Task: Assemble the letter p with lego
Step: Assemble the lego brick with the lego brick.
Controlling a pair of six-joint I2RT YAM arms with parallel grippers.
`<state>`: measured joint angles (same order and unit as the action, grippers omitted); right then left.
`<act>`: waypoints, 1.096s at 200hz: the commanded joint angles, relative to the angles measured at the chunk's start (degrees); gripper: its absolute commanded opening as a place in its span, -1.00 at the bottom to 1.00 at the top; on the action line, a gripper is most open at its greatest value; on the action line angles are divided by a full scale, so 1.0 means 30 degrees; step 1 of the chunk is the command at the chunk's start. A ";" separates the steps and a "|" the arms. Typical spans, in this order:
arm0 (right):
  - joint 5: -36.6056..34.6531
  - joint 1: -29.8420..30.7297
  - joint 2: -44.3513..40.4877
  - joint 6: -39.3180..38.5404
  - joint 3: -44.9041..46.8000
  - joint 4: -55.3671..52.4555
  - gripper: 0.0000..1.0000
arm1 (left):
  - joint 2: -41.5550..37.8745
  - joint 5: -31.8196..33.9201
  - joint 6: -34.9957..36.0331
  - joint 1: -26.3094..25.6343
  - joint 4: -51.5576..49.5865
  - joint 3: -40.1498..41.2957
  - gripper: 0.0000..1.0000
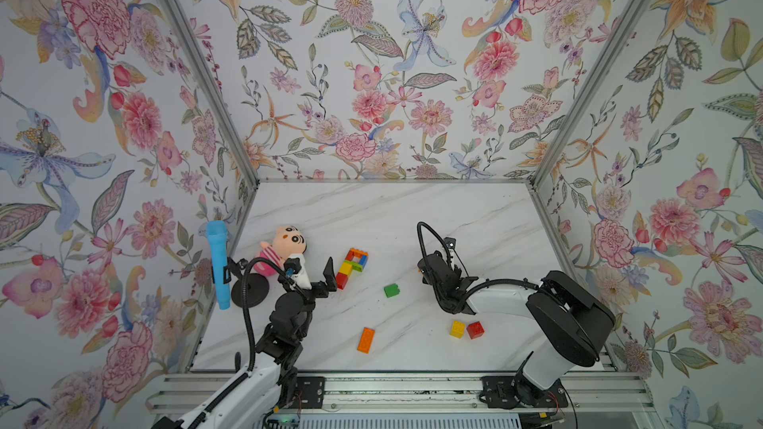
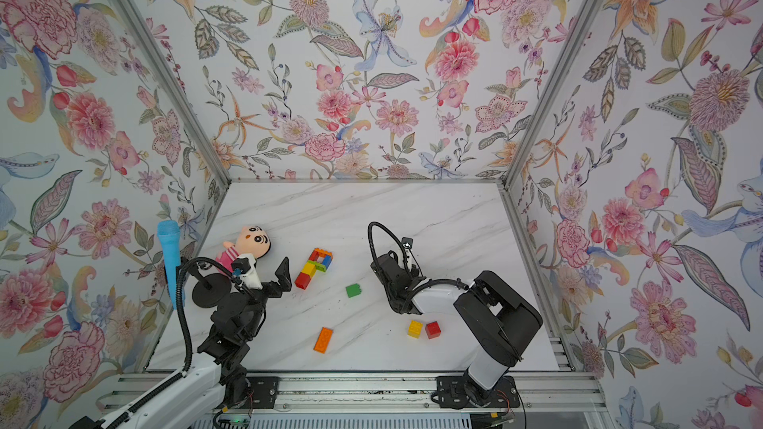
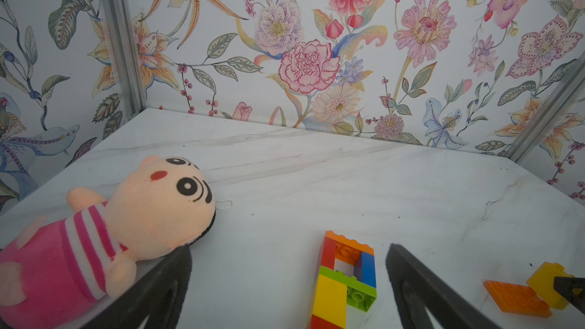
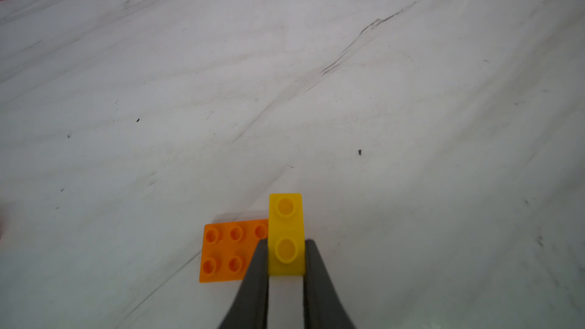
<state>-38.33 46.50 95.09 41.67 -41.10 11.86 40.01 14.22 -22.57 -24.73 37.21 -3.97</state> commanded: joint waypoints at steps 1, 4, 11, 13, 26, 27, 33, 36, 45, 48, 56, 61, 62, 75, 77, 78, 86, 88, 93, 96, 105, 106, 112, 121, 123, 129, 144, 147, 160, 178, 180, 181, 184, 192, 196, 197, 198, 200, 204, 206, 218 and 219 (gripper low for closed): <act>-0.0580 0.0092 0.0420 0.0348 -0.0127 0.0179 -1.00 | -0.0125 0.0344 -0.0124 0.0182 0.0382 0.0411 0.98; -0.0558 0.0108 0.0469 0.0348 -0.0149 0.0153 -1.00 | -0.0124 0.0331 -0.0124 0.0183 0.0412 0.0425 0.98; -0.0634 0.0116 0.0500 0.0377 -0.0208 0.0024 -1.00 | -0.0158 0.0329 -0.0095 0.0201 0.0462 0.0445 0.98; -0.0618 0.0115 0.0523 0.0414 -0.0213 -0.0007 -1.00 | -0.0169 0.0329 -0.0095 0.0191 0.0451 0.0451 0.98; -0.0701 0.0147 0.0631 0.0508 -0.0215 -0.0113 -1.00 | -0.0153 0.0380 -0.0091 0.0181 0.0386 0.0455 0.98; -0.0701 0.0160 0.0639 0.0516 -0.0215 -0.0114 -1.00 | -0.0153 0.0384 -0.0093 0.0198 0.0407 0.0449 0.98; -0.0681 0.0153 0.0688 0.0524 -0.0187 -0.0031 -1.00 | -0.0199 0.0377 -0.0095 0.0195 0.0427 0.0467 0.98; -0.0622 0.0171 0.0715 0.0524 -0.0186 -0.0013 -1.00 | -0.0184 0.0372 -0.0095 0.0210 0.0421 0.0461 0.98; -0.0533 0.0162 0.0829 0.0551 -0.0215 -0.0055 -1.00 | -0.0185 0.0387 -0.0080 0.0202 0.0428 0.0459 0.98; -0.0512 0.0165 0.0850 0.0553 -0.0230 -0.0052 -1.00 | -0.0197 0.0388 -0.0093 0.0189 0.0421 0.0453 0.98; -0.0525 0.0249 0.0904 0.0643 -0.0285 -0.0147 -1.00 | -0.0188 0.0402 -0.0078 0.0201 0.0411 0.0446 0.99; -0.0547 0.0300 0.0911 0.0738 -0.0343 -0.0270 -1.00 | -0.0195 0.0414 -0.0072 0.0184 0.0424 0.0451 0.98; -0.0566 0.0310 0.0911 0.0748 -0.0338 -0.0280 -1.00 | -0.0189 0.0415 -0.0069 0.0185 0.0426 0.0447 0.98; -0.0836 0.0501 0.0934 0.0833 -0.0404 -0.0482 -1.00 | -0.0213 0.0446 -0.0065 0.0185 0.0399 0.0449 0.98; -0.0911 0.0556 0.0939 0.0872 -0.0431 -0.0573 -1.00 | -0.0219 0.0446 -0.0065 0.0201 0.0399 0.0467 0.98; -0.0952 0.0555 0.0940 0.0889 -0.0440 -0.0578 -1.00 | -0.0215 0.0446 -0.0065 0.0179 0.0399 0.0455 0.98; -0.1154 0.0713 0.1024 0.1041 -0.0585 -0.0970 -1.00 | -0.0248 0.0446 -0.0049 0.0172 0.0399 0.0451 0.98; -0.1195 0.0740 0.1042 0.1061 -0.0630 -0.1046 -1.00 | -0.0242 0.0446 -0.0061 0.0183 0.0399 0.0445 0.98; -0.1381 0.0837 0.1121 0.1205 -0.0772 -0.1377 -1.00 | -0.0284 0.0446 -0.0073 0.0181 0.0395 0.0466 0.98; -0.1482 0.0905 0.1165 0.1353 -0.0834 -0.1580 -1.00 | -0.0297 0.0446 -0.0066 0.0186 0.0369 0.0465 0.98; -0.1784 0.1047 0.1297 0.1709 -0.0936 -0.1988 -1.00 | -0.0365 0.0446 -0.0064 0.0187 0.0353 0.0466 0.98; -0.1799 0.1050 0.1309 0.1746 -0.0927 -0.2018 -1.00 | -0.0361 0.0461 -0.0065 0.0202 0.0347 0.0469 0.98; -0.1845 0.1150 0.1339 0.1930 -0.0893 -0.2115 -1.00 | -0.0428 0.0475 -0.0058 0.0202 0.0311 0.0486 0.98; -0.1926 0.1192 0.1351 0.2158 -0.0831 -0.2237 -1.00 | -0.0520 0.0530 -0.0033 0.0185 0.0302 0.0515 0.98; -0.1967 0.1212 0.1365 0.2207 -0.0853 -0.2286 -1.00 | -0.0560 0.0533 -0.0035 0.0194 0.0309 0.0498 0.98; -0.2085 0.1268 0.1366 0.2377 -0.0909 -0.2498 -1.00 | -0.0605 0.0577 -0.0036 0.0180 0.0308 0.0539 0.98; -0.2402 0.1405 0.1226 0.2561 -0.1115 -0.3005 -1.00 | -0.0652 0.0593 -0.0033 0.0188 0.0307 0.0564 0.98; -0.2441 0.1430 0.1145 0.2547 -0.1123 -0.3014 -1.00 | -0.0669 0.0578 -0.0028 0.0187 0.0292 0.0572 0.98; -0.2606 0.1493 0.0820 0.2209 -0.1231 -0.2986 -1.00 | -0.0619 0.0563 -0.0036 0.0190 0.0298 0.0580 0.98; -0.2606 0.1500 0.0324 0.1960 -0.1467 -0.3235 -1.00 | -0.0535 0.0512 -0.0063 0.0171 0.0340 0.0531 0.98; -0.2613 0.1501 0.0296 0.1923 -0.1473 -0.3304 -1.00 | -0.0519 0.0507 -0.0057 0.0183 0.0340 0.0531 0.98; -0.2609 0.1497 0.0281 0.1927 -0.1474 -0.3306 -1.00 | -0.0512 0.0506 -0.0047 0.0185 0.0340 0.0531 0.98; -0.2621 0.1493 0.0236 0.1944 -0.1501 -0.3363 -1.00 | -0.0520 0.0490 -0.0063 0.0172 0.0344 0.0539 0.98; -0.2718 0.1521 0.0081 0.2107 -0.1560 -0.3644 -1.00 | -0.0531 0.0476 -0.0065 0.0187 0.0339 0.0531 0.98; -0.2774 0.1563 0.0043 0.2223 -0.1548 -0.3768 -1.00 | -0.0568 0.0476 -0.0062 0.0160 0.0355 0.0531 0.98; -0.2792 0.1557 0.0023 0.2253 -0.1556 -0.3787 -1.00 | -0.0580 0.0476 -0.0049 0.0173 0.0348 0.0531 0.99; -0.2787 0.1568 0.0028 0.2267 -0.1545 -0.3811 -1.00 | -0.0586 0.0476 -0.0057 0.0180 0.0344 0.0531 0.98; -0.2797 0.1577 0.0009 0.2315 -0.1558 -0.3851 -1.00 | -0.0598 0.0476 -0.0063 0.0185 0.0341 0.0531 0.98; -0.2795 0.1580 -0.0039 0.2403 -0.1526 -0.3906 -1.00 | -0.0615 0.0483 -0.0062 0.0176 0.0333 0.0557 0.98; -0.2799 0.1616 -0.0037 0.2444 -0.1532 -0.3926 -1.00 | -0.0627 0.0499 -0.0065 0.0162 0.0339 0.0567 0.98; -0.2826 0.1638 -0.0033 0.2668 -0.1551 -0.4094 -1.00 | -0.0705 0.0510 -0.0051 0.0186 0.0340 0.0563 0.98; -0.2818 0.1653 -0.0030 0.2665 -0.1557 -0.4067 -1.00 | -0.0692 0.0508 -0.0058 0.0187 0.0340 0.0562 0.98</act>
<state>-44.86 50.83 96.40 47.27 -44.71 2.92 38.57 14.44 -22.55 -24.73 37.28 -2.98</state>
